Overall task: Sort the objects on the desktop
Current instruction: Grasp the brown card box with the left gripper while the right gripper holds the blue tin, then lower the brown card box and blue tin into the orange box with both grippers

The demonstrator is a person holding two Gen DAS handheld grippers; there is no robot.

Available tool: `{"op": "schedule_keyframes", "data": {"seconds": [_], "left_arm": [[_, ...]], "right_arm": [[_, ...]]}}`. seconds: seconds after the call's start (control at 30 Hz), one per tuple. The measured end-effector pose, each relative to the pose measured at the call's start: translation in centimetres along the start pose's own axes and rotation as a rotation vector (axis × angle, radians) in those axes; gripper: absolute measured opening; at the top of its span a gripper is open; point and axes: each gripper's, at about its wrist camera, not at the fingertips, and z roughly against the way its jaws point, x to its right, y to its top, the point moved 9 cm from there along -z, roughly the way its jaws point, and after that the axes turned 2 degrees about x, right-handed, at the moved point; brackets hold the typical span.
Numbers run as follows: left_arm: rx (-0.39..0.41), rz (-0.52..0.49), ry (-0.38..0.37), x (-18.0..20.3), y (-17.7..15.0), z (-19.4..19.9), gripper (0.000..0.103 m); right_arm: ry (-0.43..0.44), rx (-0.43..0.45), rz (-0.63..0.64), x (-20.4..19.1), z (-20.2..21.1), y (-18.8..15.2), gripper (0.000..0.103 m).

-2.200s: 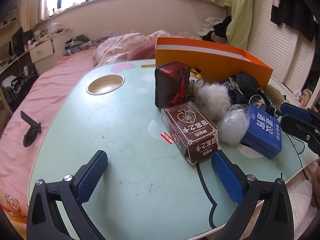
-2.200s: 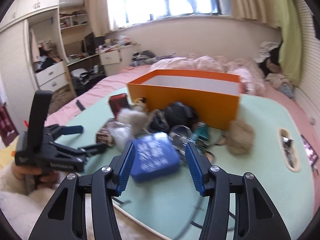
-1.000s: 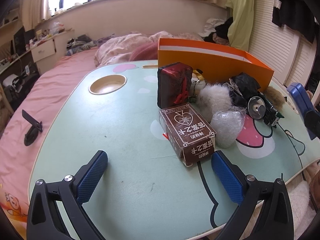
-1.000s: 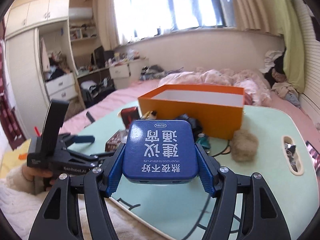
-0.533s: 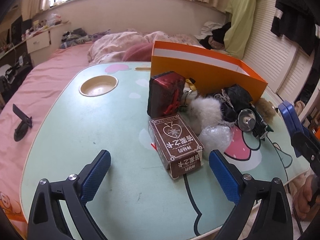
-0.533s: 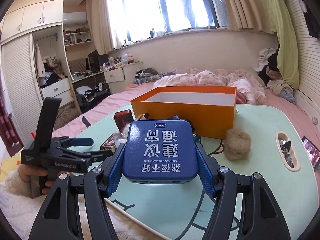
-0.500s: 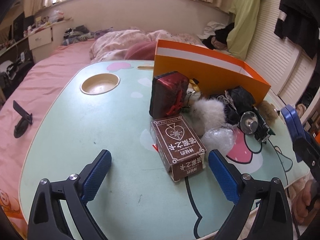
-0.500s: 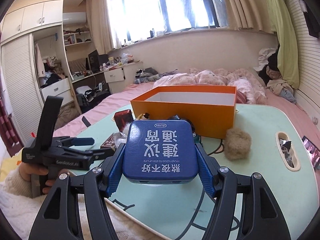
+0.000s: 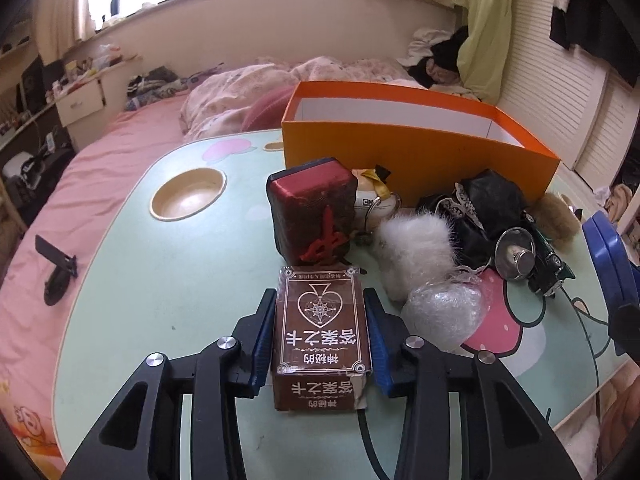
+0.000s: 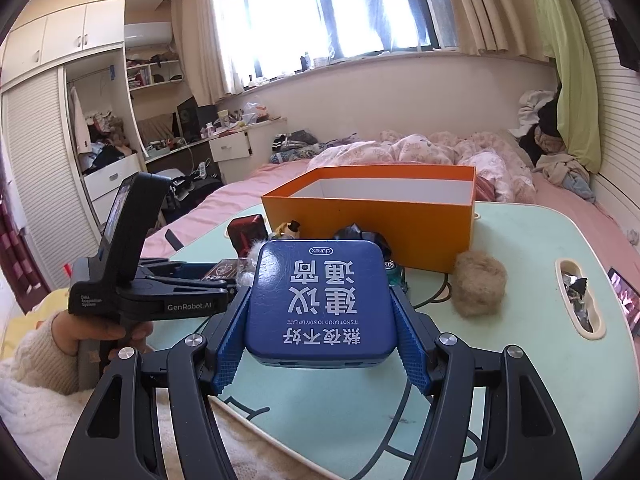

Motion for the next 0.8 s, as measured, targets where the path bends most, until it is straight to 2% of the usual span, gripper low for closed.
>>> {"op": "schedule_keyframes", "data": {"seconds": [0.13, 0.23, 0.4, 0.57, 0.7, 0.8], "left_arm": [[0.026, 0.077, -0.071, -0.8, -0.2, 0.7, 0.039], [0.090, 0.127, -0.122, -1.5, -0.2, 2.4, 0.039], [0.183, 0.070, -0.147, -0.5, 0.1, 5.2, 0.039], [0.286, -0.028, -0.147, 1.7, 2.4, 7.6, 0.039], [0.287, -0.045, -0.197, 3.1, 5.4, 7.5, 0.039], [0.277, -0.035, -0.235, 4.0, 8.3, 6.5, 0.039]], "right_arm": [[0.000, 0.000, -0.004, 0.0, -0.1, 0.0, 0.066], [-0.003, 0.006, -0.004, 0.0, 0.0, 0.1, 0.066], [-0.002, 0.009, -0.017, 0.4, 0.1, 0.2, 0.066], [-0.006, 0.024, -0.070, 1.4, 0.3, 1.7, 0.066], [-0.049, 0.060, -0.072, 2.4, -0.1, 4.8, 0.066], [-0.089, 0.029, -0.088, 3.7, -2.1, 7.2, 0.066]]}}
